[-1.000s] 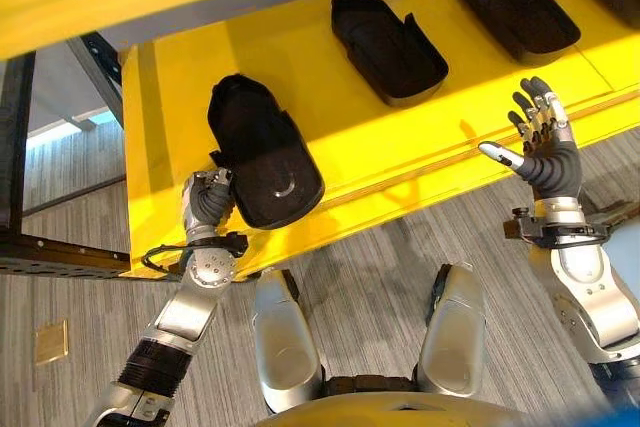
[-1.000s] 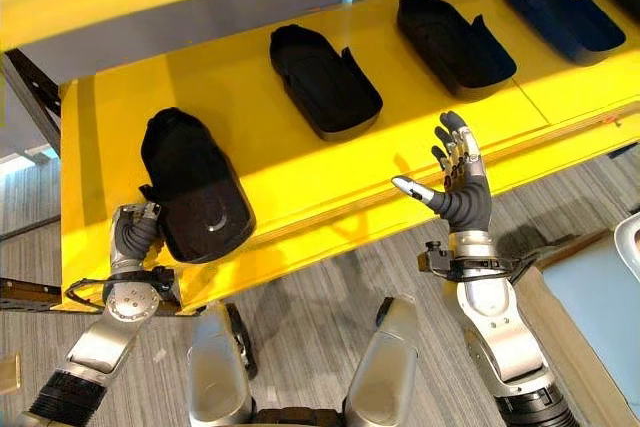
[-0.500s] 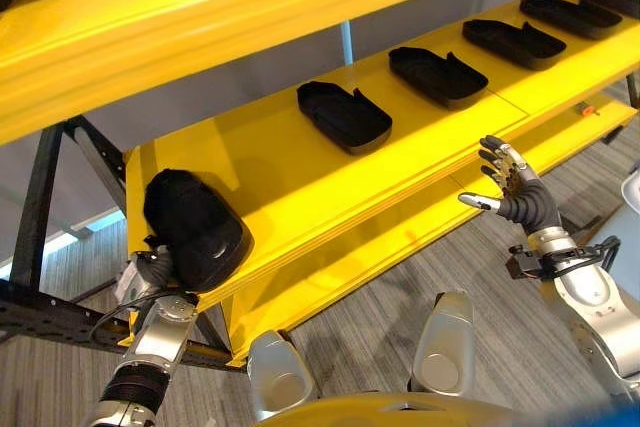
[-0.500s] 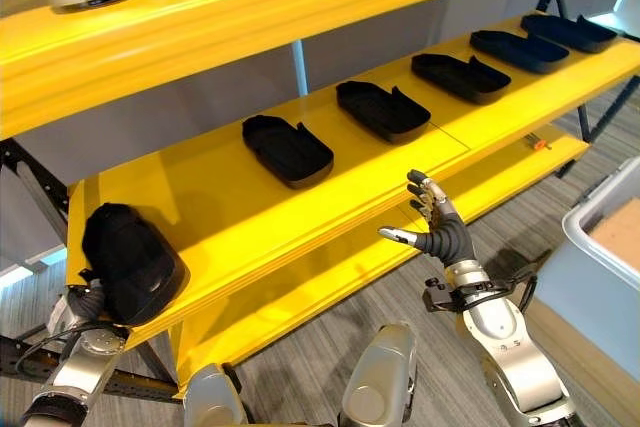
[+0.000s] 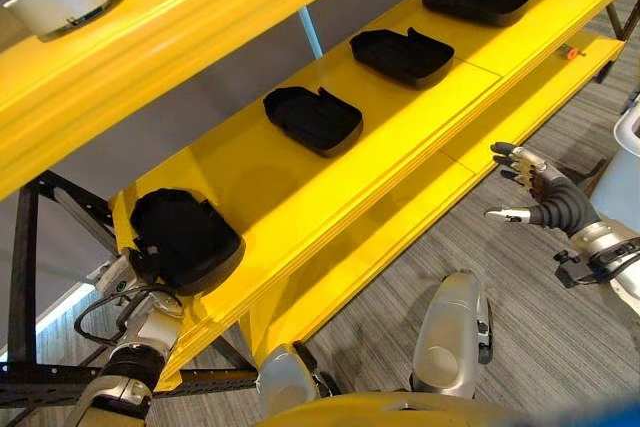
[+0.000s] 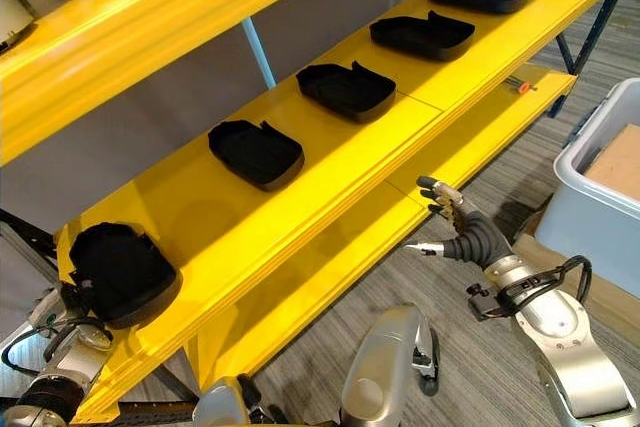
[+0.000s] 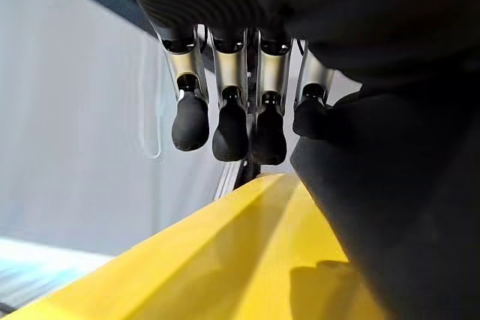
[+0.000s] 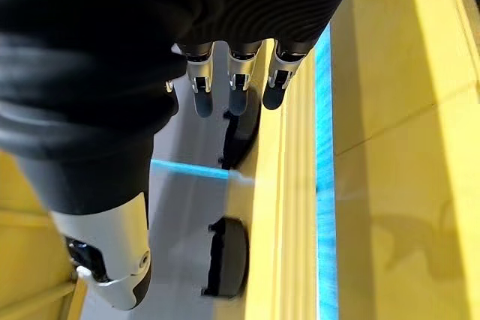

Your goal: Move parts from the plastic box to the shelf.

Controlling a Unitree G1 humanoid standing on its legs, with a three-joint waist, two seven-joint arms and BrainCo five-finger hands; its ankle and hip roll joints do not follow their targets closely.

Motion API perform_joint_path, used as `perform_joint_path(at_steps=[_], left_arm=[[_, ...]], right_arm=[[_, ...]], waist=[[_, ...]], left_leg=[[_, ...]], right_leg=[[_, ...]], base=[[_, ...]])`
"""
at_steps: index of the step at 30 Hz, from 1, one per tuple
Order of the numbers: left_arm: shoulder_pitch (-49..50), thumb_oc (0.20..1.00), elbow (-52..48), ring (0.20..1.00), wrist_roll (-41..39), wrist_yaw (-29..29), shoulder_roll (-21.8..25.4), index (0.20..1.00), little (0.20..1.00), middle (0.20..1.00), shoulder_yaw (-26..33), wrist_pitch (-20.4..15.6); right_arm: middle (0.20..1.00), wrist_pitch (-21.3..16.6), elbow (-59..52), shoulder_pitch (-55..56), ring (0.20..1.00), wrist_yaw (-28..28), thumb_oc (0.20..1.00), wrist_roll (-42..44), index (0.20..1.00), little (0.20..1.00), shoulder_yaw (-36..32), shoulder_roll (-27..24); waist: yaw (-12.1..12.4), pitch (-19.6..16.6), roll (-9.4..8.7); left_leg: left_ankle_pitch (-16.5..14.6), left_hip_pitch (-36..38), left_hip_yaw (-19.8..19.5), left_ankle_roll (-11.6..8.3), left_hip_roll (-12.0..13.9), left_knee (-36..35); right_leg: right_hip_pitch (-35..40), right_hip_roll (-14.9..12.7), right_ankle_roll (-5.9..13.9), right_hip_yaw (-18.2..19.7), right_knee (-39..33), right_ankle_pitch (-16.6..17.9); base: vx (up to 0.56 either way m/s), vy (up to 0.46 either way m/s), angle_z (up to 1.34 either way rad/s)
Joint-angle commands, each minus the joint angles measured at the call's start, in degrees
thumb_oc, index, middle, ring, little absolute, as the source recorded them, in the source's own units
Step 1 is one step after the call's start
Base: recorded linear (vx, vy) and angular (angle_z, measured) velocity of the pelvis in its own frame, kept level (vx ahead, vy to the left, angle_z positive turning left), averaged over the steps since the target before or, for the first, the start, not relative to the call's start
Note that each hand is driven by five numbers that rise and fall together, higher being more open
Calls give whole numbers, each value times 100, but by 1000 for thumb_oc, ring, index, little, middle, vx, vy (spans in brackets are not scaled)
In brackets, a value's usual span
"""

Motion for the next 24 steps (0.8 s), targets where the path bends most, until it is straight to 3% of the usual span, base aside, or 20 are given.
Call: perform_joint_path(at_steps=[1, 4, 7, 15, 22, 24], left_arm=[[-206, 200, 34, 200, 667, 61, 166, 200, 200, 200, 157, 44], [-398, 200, 142, 200, 691, -38, 159, 200, 200, 200, 38, 58], [-684, 200, 249, 200, 578, -59, 102, 200, 200, 200, -98, 401], [-962, 200, 469, 200, 706, 10, 188, 200, 200, 200, -123, 712], [-1245, 200, 562, 200, 869, 87, 610, 200, 200, 200, -88, 1217], [-1482, 200, 580, 200, 1356, 53, 890, 200, 200, 200, -126, 1582]], right_arm=[[1000, -217, -329, 40, 1000, 218, 1000, -167, 1000, 1000, -429, -27], [1000, -273, -332, 102, 1000, 295, 1000, -211, 1000, 1000, -566, -51], [1000, -278, -400, 87, 1000, 332, 1000, -317, 1000, 1000, -658, 17], [1000, -347, -410, -107, 1000, 150, 1000, -686, 1000, 1000, -484, 284], [1000, -546, -291, -347, 1000, -79, 1000, -1008, 1000, 1000, -386, 357], [1000, -664, -165, -458, 1000, -184, 1000, -1023, 1000, 1000, -358, 355]], waist=[[62, -151, 38], [0, -81, 54], [-42, 97, 59], [50, 331, 18], [131, 603, -24], [156, 701, -66]], left_leg=[[1018, -412, 81, 359, 91, -461], [1012, -487, 108, 348, 74, -457], [974, -723, 87, 318, 70, -344], [957, -948, 6, 242, 81, -341], [917, -1182, -121, 171, 65, -392], [875, -1311, -175, 167, 63, -396]], right_leg=[[-154, 234, -420, -568, -506, 537], [-219, 252, -371, -514, -579, 619], [-404, 269, -285, -393, -592, 711], [-491, 222, -184, -353, -814, 981], [-603, 237, -132, -254, -1127, 1273], [-666, 269, -117, -224, -1213, 1344]], base=[[29, 120, -6], [-11, 127, -3], [-94, 101, -2], [-92, 37, 0], [-81, 67, 0], [-171, 52, 5]])
